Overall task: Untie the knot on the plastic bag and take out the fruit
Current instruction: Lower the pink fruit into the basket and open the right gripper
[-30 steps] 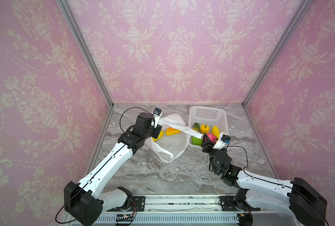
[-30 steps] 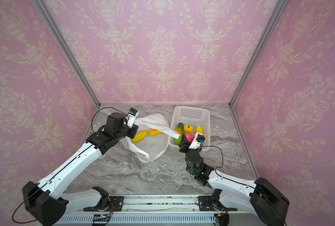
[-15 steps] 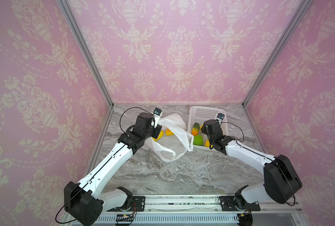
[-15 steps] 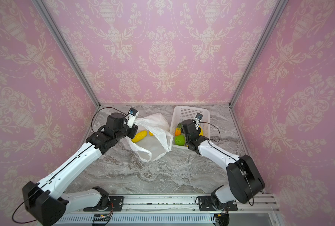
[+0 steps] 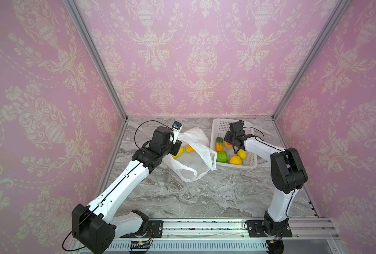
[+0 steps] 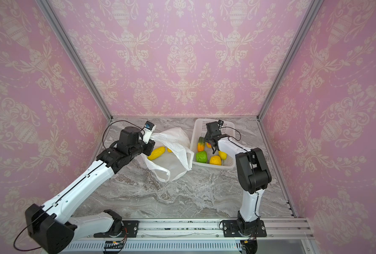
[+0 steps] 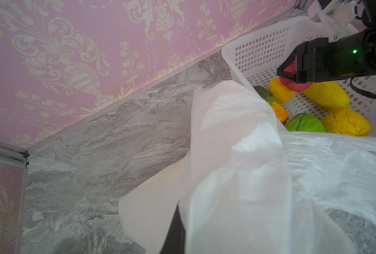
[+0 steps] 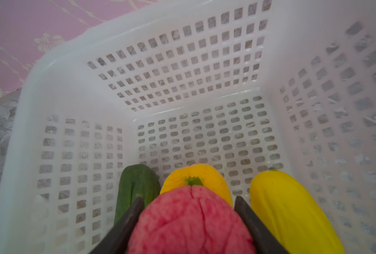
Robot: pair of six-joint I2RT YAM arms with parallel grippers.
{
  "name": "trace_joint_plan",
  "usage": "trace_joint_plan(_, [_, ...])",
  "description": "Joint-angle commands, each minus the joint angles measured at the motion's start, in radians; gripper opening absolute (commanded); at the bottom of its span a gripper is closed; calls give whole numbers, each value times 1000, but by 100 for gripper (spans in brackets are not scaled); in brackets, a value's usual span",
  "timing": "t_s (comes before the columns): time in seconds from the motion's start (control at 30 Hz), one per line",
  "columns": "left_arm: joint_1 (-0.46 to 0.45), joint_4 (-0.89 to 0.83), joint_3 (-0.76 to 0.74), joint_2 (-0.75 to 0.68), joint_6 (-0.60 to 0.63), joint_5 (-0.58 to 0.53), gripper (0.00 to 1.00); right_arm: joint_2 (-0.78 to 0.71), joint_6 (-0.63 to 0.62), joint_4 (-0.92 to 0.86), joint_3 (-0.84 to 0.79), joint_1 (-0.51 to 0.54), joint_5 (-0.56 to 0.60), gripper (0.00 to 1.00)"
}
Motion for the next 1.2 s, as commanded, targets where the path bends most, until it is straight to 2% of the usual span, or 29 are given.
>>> trace_joint_plan(0.0, [3,-15,26,-9,-1,1,7,78,-7,-113,-19,-14,-59,46])
trace_joint_plan(0.17, [3,-15,26,-11,-1,1,7,58,12,-103,-47,-24,-21,58])
trace_joint_plan(0.53, [2,-15,26,-11,-1,3,8,50,43,-87,-81,-71,-36,83])
trace_joint_plan(0.77, [3,-14,25,-8,-1,3,8,37,41,-61,-97,-71,-54,81])
trace_joint_plan(0.83, [3,-15,24,-7,-1,2,8,18,32,-40,-115,-71,-64,84])
trace_joint_plan(0.97, [2,-14,25,-7,-1,4,8,-48,19,39,-207,-70,-82,99])
trace_joint_plan(1.17, [2,-15,26,-9,-1,6,8,-165,6,101,-299,-65,-56,100])
